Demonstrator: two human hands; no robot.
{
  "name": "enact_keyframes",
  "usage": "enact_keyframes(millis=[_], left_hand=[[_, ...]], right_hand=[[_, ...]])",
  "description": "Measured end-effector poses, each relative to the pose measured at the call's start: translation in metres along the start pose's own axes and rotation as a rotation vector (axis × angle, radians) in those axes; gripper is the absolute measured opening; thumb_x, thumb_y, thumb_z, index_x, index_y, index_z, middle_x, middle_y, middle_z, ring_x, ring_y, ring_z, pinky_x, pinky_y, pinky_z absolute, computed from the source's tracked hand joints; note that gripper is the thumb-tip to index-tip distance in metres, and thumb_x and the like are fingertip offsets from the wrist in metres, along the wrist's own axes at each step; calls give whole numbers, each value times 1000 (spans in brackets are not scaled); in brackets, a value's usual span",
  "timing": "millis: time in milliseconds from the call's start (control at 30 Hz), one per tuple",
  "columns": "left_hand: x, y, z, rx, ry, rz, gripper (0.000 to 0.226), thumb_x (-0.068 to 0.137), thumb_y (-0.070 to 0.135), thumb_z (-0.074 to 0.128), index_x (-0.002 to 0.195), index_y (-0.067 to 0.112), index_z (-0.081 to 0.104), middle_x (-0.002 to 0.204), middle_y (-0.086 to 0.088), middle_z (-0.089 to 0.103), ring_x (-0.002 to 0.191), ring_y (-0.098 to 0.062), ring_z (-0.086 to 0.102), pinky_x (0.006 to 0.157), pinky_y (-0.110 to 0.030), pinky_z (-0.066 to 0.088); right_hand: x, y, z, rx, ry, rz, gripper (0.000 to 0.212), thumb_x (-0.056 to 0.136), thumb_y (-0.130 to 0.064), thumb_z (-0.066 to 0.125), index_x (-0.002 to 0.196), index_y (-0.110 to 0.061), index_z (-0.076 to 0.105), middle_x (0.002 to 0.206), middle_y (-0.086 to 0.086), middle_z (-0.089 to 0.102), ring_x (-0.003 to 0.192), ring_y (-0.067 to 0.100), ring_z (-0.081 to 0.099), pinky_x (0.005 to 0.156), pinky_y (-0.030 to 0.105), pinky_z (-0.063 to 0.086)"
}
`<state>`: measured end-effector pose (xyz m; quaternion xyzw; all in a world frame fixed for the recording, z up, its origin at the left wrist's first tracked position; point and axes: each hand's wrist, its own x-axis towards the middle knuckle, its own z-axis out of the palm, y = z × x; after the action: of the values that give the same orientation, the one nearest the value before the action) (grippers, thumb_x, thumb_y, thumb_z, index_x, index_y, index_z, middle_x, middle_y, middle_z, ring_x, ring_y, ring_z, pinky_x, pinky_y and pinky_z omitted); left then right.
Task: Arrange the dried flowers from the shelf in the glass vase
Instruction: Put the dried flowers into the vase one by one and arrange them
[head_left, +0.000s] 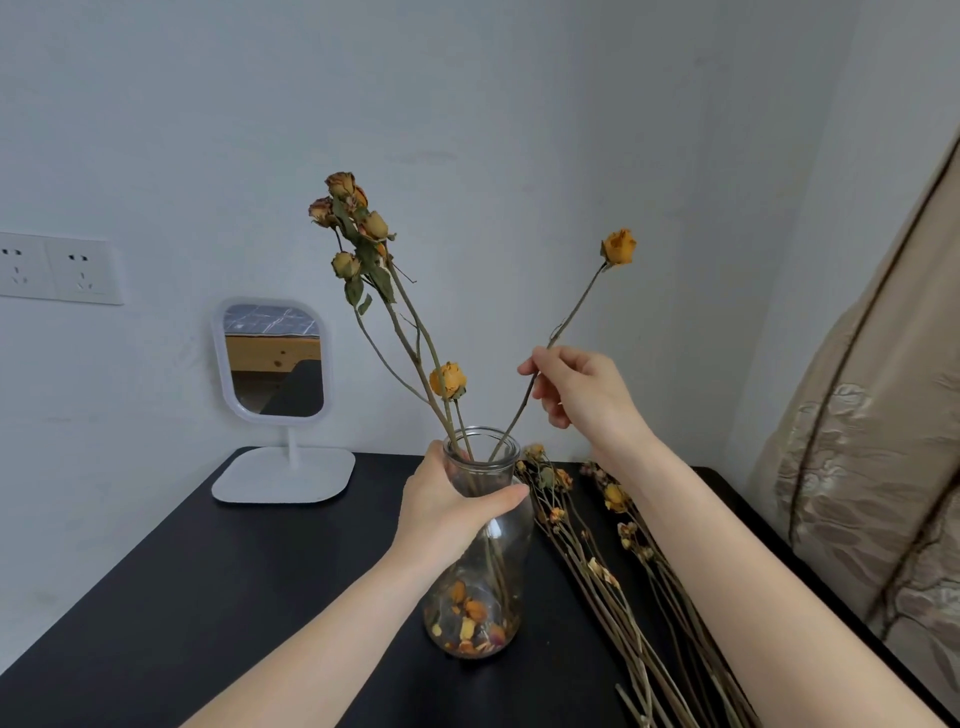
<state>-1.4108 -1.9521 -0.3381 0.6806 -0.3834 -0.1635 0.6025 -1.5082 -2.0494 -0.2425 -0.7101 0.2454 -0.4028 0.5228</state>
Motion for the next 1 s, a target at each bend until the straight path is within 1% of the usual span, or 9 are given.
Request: enact_keyframes(millis=[200,333,467,600,700,767,867,933,1000], left_hand=[[0,-2,0,10,-4,3,61,51,50,83,99,35,49,99,17,63,93,1,57,66,-13,41],[-2,-1,0,43,4,23,53,53,52,82,91,41,46,97,20,60,93,3,55,67,-13,40],[-5,-3,0,98,27,59,48,56,57,78,90,45,46,107,16,58,107,-9,52,91,-34,47],[-13,-6,-5,101,56,73,66,58,56,77,114,36,48,120,14,54,118,-10,46,99,-36,43],[-25,-10,-10,137,138,127,73,62,51,77,123,32,43,121,20,46,119,-4,40,93,-21,37],[-39,-12,-13,202,228,205,66,64,50,75,118,36,41,112,25,41,113,0,39,85,-12,32],[-65,-18,-13,262,290,361,45,67,47,67,104,35,43,100,26,42,99,-2,44,80,-11,35],[-82,-23,-8,287,224,436,28,71,42,64,94,35,48,88,20,45,89,-5,47,74,-9,37],[-94,-26,1,307,70,452,18,76,41,60,90,38,49,79,14,47,75,-7,49,67,-11,41]], right_hand=[[2,6,3,-38,-12,-7,28,96,-21,49,79,-10,67,58,-1,49,41,6,37,36,13,30],[3,9,3,-80,-33,8,22,94,-21,52,90,-8,69,59,-1,49,43,7,37,37,13,32],[0,17,-1,-86,-65,35,22,92,-22,57,101,-4,67,60,-2,51,42,5,38,38,13,33],[-3,21,-8,-84,-66,50,22,90,-23,60,103,-6,66,61,-2,52,39,2,40,39,13,35],[-7,24,-12,-70,-70,45,20,89,-22,62,102,-7,66,63,-1,52,39,1,41,38,13,35],[-10,27,-16,-67,-76,33,17,88,-22,64,99,-10,67,63,-1,53,40,2,41,39,12,35],[-16,32,-24,-69,-81,28,14,87,-22,64,98,-12,68,63,-1,54,40,3,42,38,13,36],[-19,38,-33,-81,-65,44,18,88,-22,64,101,-11,68,62,-1,54,41,2,42,39,14,36],[-22,48,-44,-78,-33,82,19,88,-20,63,103,-9,67,62,-1,54,41,1,43,39,13,36]])
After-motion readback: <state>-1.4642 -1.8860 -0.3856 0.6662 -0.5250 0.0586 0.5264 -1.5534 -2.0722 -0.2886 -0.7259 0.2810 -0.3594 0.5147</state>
